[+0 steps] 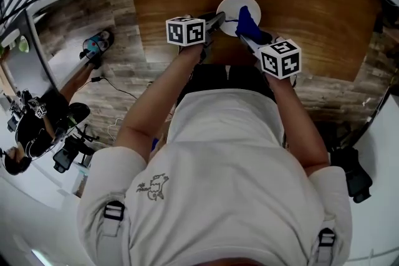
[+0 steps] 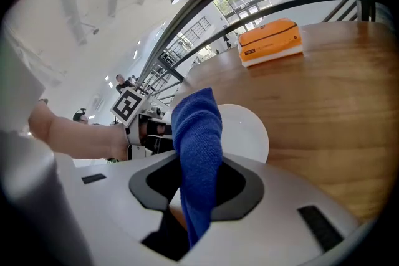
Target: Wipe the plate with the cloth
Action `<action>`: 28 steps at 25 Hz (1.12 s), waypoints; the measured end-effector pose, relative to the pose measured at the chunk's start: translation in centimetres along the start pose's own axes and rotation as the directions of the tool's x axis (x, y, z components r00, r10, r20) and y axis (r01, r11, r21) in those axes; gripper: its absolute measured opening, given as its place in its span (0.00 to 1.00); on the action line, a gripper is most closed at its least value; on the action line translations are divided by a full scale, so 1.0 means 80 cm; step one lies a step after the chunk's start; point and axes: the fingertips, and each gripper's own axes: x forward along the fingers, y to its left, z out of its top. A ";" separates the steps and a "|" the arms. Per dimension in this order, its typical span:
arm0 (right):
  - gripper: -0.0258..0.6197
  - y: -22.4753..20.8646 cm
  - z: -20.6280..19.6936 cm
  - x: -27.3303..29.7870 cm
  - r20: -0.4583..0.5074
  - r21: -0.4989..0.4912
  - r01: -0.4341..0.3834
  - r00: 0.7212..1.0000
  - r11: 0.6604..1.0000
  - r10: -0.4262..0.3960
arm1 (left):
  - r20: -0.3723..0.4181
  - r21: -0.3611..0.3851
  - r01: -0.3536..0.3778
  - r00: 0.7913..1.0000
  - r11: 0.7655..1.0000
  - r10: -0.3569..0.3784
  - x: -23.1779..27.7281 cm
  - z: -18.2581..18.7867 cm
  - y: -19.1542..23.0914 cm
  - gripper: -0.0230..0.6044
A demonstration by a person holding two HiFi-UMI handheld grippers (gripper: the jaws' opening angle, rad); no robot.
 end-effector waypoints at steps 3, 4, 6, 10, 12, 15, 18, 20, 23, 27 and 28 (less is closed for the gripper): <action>0.23 0.000 0.000 0.000 0.003 0.002 -0.004 1.000 1.000 0.004 | -0.047 0.053 -0.051 0.997 0.997 0.053 0.006 -0.006 0.006 0.09; 0.23 0.000 0.000 -0.001 0.003 0.001 -0.004 1.000 1.000 0.004 | -0.063 0.090 -0.083 0.994 0.992 0.088 0.005 -0.006 0.010 0.11; 0.23 0.000 0.000 -0.002 0.002 -0.001 -0.003 1.000 1.000 0.003 | -0.086 0.178 -0.143 0.983 0.974 0.160 0.005 -0.005 0.014 0.14; 0.23 0.004 0.001 -0.008 0.002 -0.015 -0.008 1.000 1.000 0.008 | -0.092 0.312 -0.210 0.964 0.926 0.250 0.008 -0.002 0.015 0.18; 0.23 0.006 0.003 -0.012 0.008 -0.020 -0.008 1.000 1.000 0.008 | -0.091 0.361 -0.232 0.955 0.903 0.282 0.010 -0.003 0.015 0.19; 0.23 0.011 0.007 -0.024 0.025 -0.031 0.001 1.000 1.000 0.000 | -0.084 0.432 -0.270 0.938 0.860 0.337 0.008 -0.005 0.014 0.20; 0.23 0.017 0.012 -0.040 0.044 -0.048 0.009 0.999 0.999 -0.007 | -0.073 0.482 -0.310 0.918 0.819 0.390 0.004 -0.006 0.015 0.21; 0.23 0.017 0.016 -0.053 0.059 -0.059 0.017 0.998 0.998 -0.013 | -0.072 0.477 -0.325 0.912 0.817 0.405 0.001 -0.006 0.018 0.21; 0.23 0.017 0.024 -0.077 0.086 -0.100 0.043 0.996 0.994 -0.034 | -0.039 0.465 -0.345 0.912 0.815 0.408 -0.009 0.004 0.007 0.21; 0.23 0.031 0.042 -0.105 0.128 -0.165 0.057 0.991 0.985 -0.036 | 0.025 0.470 -0.346 0.925 0.812 0.379 -0.029 0.027 -0.028 0.21; 0.23 0.036 0.048 -0.112 0.141 -0.182 0.059 0.989 0.981 -0.034 | 0.046 0.470 -0.344 0.929 0.813 0.366 -0.035 0.034 -0.039 0.21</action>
